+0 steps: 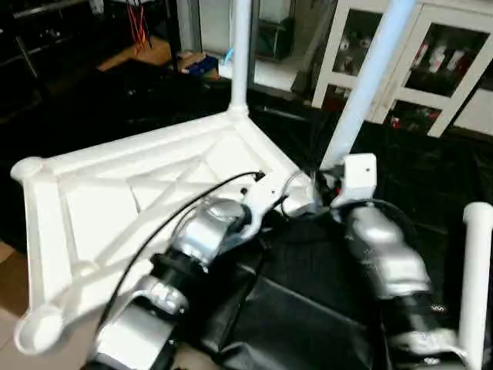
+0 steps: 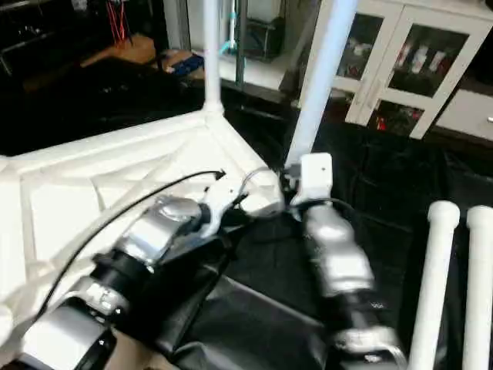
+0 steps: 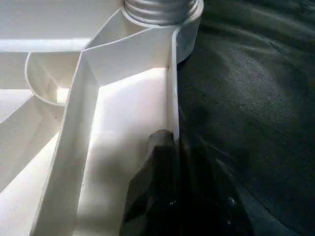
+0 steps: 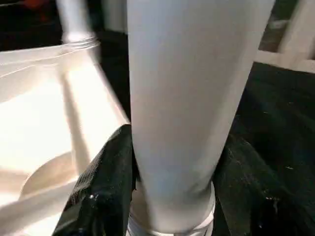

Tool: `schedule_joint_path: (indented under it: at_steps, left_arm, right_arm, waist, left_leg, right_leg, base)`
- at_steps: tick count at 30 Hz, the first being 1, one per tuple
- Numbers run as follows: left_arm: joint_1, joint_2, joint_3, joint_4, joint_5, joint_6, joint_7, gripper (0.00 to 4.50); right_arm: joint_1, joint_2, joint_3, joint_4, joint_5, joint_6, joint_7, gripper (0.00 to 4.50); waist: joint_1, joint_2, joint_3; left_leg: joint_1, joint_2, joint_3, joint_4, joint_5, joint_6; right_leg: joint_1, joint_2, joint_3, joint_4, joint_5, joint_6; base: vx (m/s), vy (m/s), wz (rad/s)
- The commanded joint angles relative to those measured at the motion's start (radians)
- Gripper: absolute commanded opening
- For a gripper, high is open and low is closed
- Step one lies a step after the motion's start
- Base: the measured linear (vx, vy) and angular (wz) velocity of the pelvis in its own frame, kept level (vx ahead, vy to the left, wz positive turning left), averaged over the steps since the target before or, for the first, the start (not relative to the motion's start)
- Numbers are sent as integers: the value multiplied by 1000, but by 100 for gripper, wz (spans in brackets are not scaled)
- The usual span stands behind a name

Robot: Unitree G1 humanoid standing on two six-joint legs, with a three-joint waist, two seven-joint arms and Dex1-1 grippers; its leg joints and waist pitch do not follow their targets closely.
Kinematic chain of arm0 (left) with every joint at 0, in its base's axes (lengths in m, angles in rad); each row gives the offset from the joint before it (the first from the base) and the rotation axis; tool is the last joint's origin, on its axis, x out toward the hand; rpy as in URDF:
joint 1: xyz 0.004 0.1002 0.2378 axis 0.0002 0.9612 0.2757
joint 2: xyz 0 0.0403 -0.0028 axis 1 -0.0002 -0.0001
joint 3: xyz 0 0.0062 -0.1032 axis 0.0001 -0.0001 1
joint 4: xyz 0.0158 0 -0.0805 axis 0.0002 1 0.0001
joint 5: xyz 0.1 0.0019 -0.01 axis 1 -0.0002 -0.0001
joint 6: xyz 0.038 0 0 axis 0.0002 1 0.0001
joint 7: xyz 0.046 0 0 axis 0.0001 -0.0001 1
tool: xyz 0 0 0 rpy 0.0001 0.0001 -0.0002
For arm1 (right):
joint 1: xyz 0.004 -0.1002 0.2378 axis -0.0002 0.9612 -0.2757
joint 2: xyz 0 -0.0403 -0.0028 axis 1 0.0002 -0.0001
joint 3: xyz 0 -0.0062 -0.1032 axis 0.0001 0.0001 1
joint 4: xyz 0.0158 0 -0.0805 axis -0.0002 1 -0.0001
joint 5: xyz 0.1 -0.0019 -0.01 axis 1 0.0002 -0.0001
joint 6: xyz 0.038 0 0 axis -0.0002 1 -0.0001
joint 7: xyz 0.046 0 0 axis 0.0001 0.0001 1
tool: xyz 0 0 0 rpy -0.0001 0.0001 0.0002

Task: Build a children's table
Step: Rotate leg to tighten

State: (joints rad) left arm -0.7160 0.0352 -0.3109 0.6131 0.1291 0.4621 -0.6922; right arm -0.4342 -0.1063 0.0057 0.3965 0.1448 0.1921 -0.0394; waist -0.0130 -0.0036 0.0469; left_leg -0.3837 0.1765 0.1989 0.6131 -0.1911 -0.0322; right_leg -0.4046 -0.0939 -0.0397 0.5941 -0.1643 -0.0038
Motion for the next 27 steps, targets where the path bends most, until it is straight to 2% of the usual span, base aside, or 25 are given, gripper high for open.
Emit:
schedule_joint_path:
  at_steps: [1, 4, 5, 6, 7, 10, 13, 14, 15, 16, 17, 18, 20, 21, 22, 23, 24, 25, 27]
  left_arm:
    - [-39, 5, 40, -30, -24, -28, 0, 0]
    - [-40, 13, 39, -24, -25, -24, 5, 0]
    - [-37, 26, 37, -20, -21, -23, 5, 0]
    - [-37, 30, 37, -17, -18, -23, 6, 0]
    - [-37, 33, 36, -14, -16, -25, 7, 0]
    - [-40, 40, 37, -3, -13, -30, 9, 0]
    - [-42, 47, 37, 4, -13, -33, 5, 0]
    - [-43, 49, 37, 8, -13, -36, 4, 0]
    - [-44, 60, 28, 13, -12, -57, -18, 0]
    - [-37, 82, 8, 8, -14, -102, -77, 0]
    - [-32, 94, -3, 3, -15, -126, -110, 0]
    - [-28, 103, -10, -1, -17, -142, -133, 0]
    - [-5, 154, -40, -32, -31, -176, -241, 0]
    - [-5, 154, -40, -32, -31, -176, -241, 0]
    - [11, 182, -57, -53, -42, -215, -307, 0]
    - [35, 225, -77, -88, -56, -242, -391, 0]
    - [58, 260, -90, -120, -71, -269, -459, 0]
    - [78, 291, -98, -151, -84, -262, -507, 0]
    - [92, 313, -100, -170, -88, -261, -528, 0]
  right_arm:
    - [44, -13, -78, 131, -52, 26, -99, 190]
    - [26, 14, -102, 122, -8, -41, -69, 190]
    - [23, 28, -91, 83, 60, -90, 72, 190]
    - [25, 32, -86, 67, 85, -105, 121, 190]
    - [27, 35, -81, 54, 104, -114, 160, 225]
    - [55, 13, -49, -7, 137, -110, 263, 262]
    - [76, -11, -33, -47, 139, -107, 295, 293]
    - [81, -19, -29, -58, 138, -105, 305, 301]
    - [97, -37, -27, -105, 178, -53, 361, 307]
    - [123, -92, -17, -175, 223, 12, 457, 315]
    - [135, -124, -9, -206, 237, 36, 501, 315]
    - [143, -147, -3, -225, 244, 49, 529, 315]
    - [174, -265, 10, -278, 242, 61, 672, 315]
    - [174, -265, 10, -278, 242, 61, 672, 315]
    - [189, -317, 15, -294, 240, 61, 736, 315]
    - [206, -381, 18, -309, 239, 64, 808, 315]
    - [220, -432, 23, -322, 240, 66, 866, 315]
    - [235, -476, 28, -335, 237, 58, 916, 315]
    - [246, -508, 30, -348, 240, 65, 949, 315]
  waist:
    - [-2, -5, -67]
    - [-5, -3, -66]
    - [-5, 2, -66]
    - [-7, -1, -66]
    - [-7, 1, -66]
    - [-5, 0, -68]
    - [-5, 0, -70]
    - [-6, 0, -71]
    - [-6, 0, -71]
    - [-2, 1, -71]
    - [2, 3, -68]
    - [7, 3, -69]
    - [10, 7, -68]
    - [14, 6, -69]
    - [17, 7, -67]
    - [20, 15, -67]
    - [23, 9, -64]
    - [25, 11, -63]
    - [29, 14, -61]
  left_leg:
    - [20, 39, -25, -83, -274, 7]
    - [18, 39, -25, -84, -283, 18]
    - [18, 40, -25, -85, -283, 19]
    - [14, 40, -26, -85, -300, 28]
    - [14, 41, -26, -86, -291, 35]
    - [13, 42, -25, -83, -257, 56]
    - [5, 43, -27, -82, -205, 73]
    - [7, 43, -25, -80, -192, 79]
    - [7, 43, -25, -79, -185, 82]
    - [10, 44, -24, -77, -180, 95]
    - [10, 43, -25, -79, -180, 108]
    - [12, 47, -27, -79, -162, 117]
    - [12, 48, -22, -76, -146, 124]
    - [12, 47, -23, -76, -157, 123]
    - [13, 49, -23, -76, -171, 119]
    - [16, 51, -23, -78, -180, 116]
    - [17, 54, -23, -80, -194, 108]
    - [21, 56, -20, -82, -205, 101]
    - [24, 56, -20, -84, -231, 85]
  right_leg:
    - [30, -38, 24, -80, -285, -170]
    - [32, -39, 24, -79, -263, -171]
    - [32, -39, 25, -78, -259, -173]
    - [37, -41, 25, -79, -257, -173]
    - [37, -40, 24, -78, -247, -180]
    - [43, -42, 25, -74, -196, -205]
    - [50, -43, 24, -68, -158, -220]
    - [47, -42, 24, -67, -144, -231]
    - [47, -42, 24, -65, -137, -237]
    - [48, -42, 25, -65, -129, -243]
    - [52, -40, 24, -69, -126, -241]
    - [53, -40, 25, -63, -99, -241]
    - [48, -44, 27, -59, -69, -263]
    - [52, -44, 25, -61, -82, -263]
    - [49, -46, 26, -63, -105, -264]
    - [50, -45, 27, -63, -115, -263]
    - [50, -47, 28, -65, -125, -264]
    - [45, -46, 30, -65, -131, -270]
    - [42, -44, 29, -65, -156, -269]
  base:
    - [0, 0, 0]
    - [0, 0, 0]
    - [0, 0, 0]
    - [0, 0, 0]
    - [0, 0, 0]
    - [0, 0, 0]
    - [0, 0, 0]
    - [0, 0, 0]
    - [0, 0, 0]
    - [0, 0, 0]
    - [0, 0, 0]
    - [0, 0, 0]
    - [0, 0, 0]
    - [0, 0, 0]
    - [0, 0, 0]
    - [0, 0, 0]
    - [0, 0, 0]
    - [0, 0, 0]
    - [0, 0, 0]
